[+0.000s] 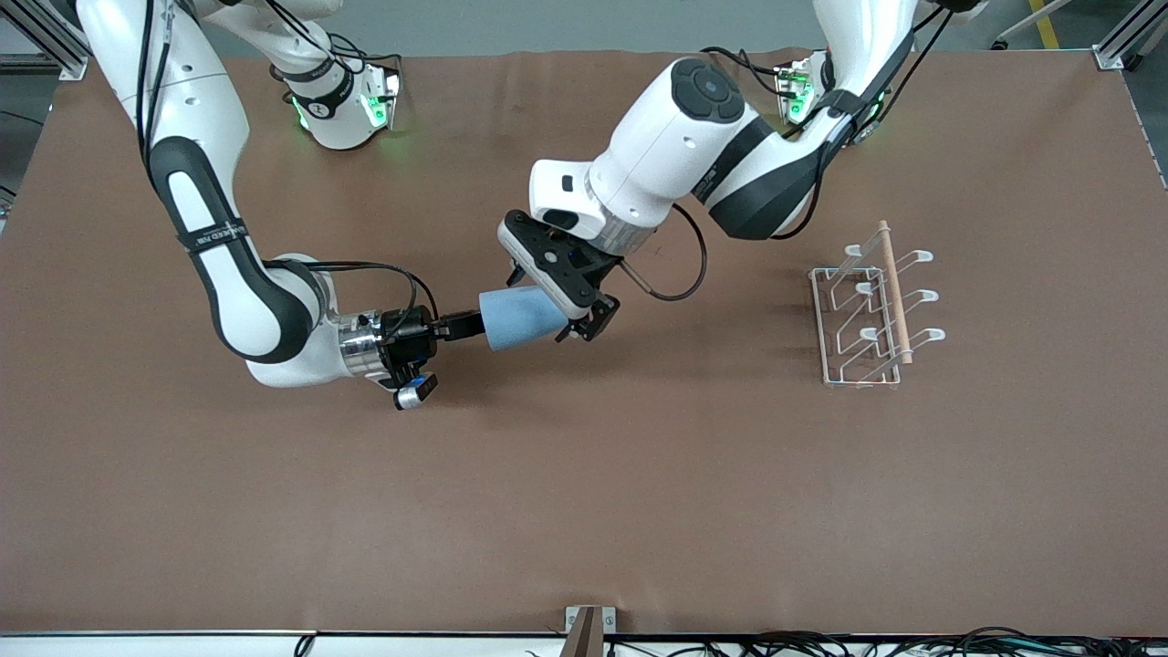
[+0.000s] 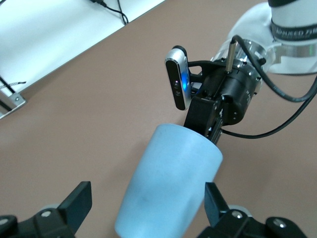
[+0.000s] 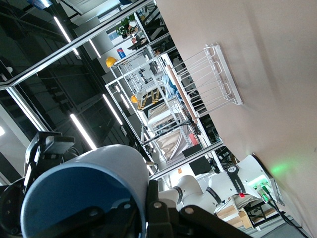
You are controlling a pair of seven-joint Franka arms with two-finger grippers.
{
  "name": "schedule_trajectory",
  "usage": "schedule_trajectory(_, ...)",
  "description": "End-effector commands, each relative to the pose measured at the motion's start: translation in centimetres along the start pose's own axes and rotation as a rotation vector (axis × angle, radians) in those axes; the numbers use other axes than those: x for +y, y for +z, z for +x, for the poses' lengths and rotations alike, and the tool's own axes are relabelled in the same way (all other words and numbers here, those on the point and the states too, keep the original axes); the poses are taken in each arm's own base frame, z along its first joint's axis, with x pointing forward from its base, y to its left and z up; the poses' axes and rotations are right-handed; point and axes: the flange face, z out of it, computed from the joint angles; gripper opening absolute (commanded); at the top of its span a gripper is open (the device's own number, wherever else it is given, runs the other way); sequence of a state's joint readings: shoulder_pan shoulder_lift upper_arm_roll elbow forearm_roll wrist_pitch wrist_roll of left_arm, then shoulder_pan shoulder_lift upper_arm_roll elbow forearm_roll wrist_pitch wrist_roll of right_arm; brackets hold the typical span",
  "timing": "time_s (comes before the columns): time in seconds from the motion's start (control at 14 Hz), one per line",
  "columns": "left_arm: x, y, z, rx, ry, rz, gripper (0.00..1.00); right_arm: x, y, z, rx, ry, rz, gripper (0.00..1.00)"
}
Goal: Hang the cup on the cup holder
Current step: 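Grasp the cup base with the left gripper beside the right gripper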
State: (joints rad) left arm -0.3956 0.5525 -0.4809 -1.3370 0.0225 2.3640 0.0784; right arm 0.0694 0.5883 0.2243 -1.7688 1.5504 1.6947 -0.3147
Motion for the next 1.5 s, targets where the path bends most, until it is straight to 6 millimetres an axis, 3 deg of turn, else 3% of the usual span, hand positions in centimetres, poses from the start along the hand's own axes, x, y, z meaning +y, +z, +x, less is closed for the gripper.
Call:
schedule_trajectory(0.0,0.6,1.2,0.3,0.002,0.048,0.004,1.00,-0.3,0.5,0.2,0.002,0.003,0.024,0.04)
schedule_trajectory(0.36,1.2,4.1,-0.7,-0.038,0.098,0.014,1.00,-0.4,0.9,0.0,-0.007,0.003,0.024,0.05)
schedule_trajectory(0.64,1.0,4.9,-1.0,-0.047,0.175,0.017,1.00,-0.4,0.8,0.1,-0.005,0.004,0.025,0.06)
schedule_trajectory(0.79,0.8,5.6,-1.3,-0.058,0.184,0.012,0.93,-0.4,0.8,0.1,-0.005,0.004,0.025,0.06)
schedule_trajectory(0.86,0.8,5.7,-1.4,-0.061,0.185,0.013,0.83,-0.4,0.8,0.1,-0.005,0.004,0.025,0.07)
schedule_trajectory(1.07,0.9,5.5,-1.4,-0.070,0.187,0.015,0.37,-0.5,0.8,0.0,-0.007,0.003,0.025,0.07)
schedule_trajectory(1.14,1.0,5.2,-1.4,-0.075,0.189,0.018,0.28,-0.5,0.8,0.0,-0.007,0.003,0.025,0.07)
schedule_trajectory(1.21,0.9,5.2,-1.6,-0.097,0.188,0.019,0.27,-0.5,0.8,0.0,-0.010,0.016,0.027,0.15)
schedule_trajectory(1.29,0.6,5.0,-1.8,-0.121,0.185,0.020,0.27,-0.7,0.4,0.0,-0.008,0.049,0.027,0.65)
schedule_trajectory(1.36,0.4,4.5,-1.9,-0.145,0.183,0.022,0.27,-1.1,0.3,-0.2,-0.008,0.057,0.026,1.00)
schedule_trajectory(1.43,0.1,4.2,-2.1,-0.173,0.183,0.026,0.27,-1.2,0.2,-0.2,-0.006,0.055,0.027,1.00)
